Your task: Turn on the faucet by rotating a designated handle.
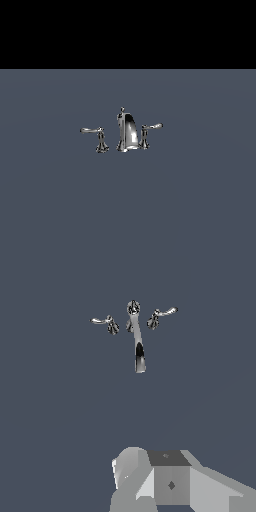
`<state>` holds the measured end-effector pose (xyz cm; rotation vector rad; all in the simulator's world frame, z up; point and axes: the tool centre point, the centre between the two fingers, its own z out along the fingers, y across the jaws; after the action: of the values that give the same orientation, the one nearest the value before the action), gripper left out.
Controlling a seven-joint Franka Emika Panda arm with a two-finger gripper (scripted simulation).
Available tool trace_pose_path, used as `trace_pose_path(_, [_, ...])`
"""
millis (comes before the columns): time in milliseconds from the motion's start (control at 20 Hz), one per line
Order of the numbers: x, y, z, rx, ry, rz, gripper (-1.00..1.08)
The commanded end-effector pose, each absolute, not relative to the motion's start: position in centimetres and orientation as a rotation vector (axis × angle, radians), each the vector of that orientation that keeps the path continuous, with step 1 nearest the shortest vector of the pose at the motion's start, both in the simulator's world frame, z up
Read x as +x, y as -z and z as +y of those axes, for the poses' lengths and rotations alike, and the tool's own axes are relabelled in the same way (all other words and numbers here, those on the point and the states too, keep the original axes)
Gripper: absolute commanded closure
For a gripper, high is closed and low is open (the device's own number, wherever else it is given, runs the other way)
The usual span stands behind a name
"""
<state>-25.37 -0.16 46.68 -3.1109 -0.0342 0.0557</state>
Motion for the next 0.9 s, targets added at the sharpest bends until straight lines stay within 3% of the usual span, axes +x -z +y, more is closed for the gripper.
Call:
trace_pose_path(0, [-25.4,-46.7,-0.2,-3.111,-0.056,-0.034,1.08])
trace_pose_path(850, [-21.2,-41.9,1.6,-3.103,-0.05,0.247,1.08])
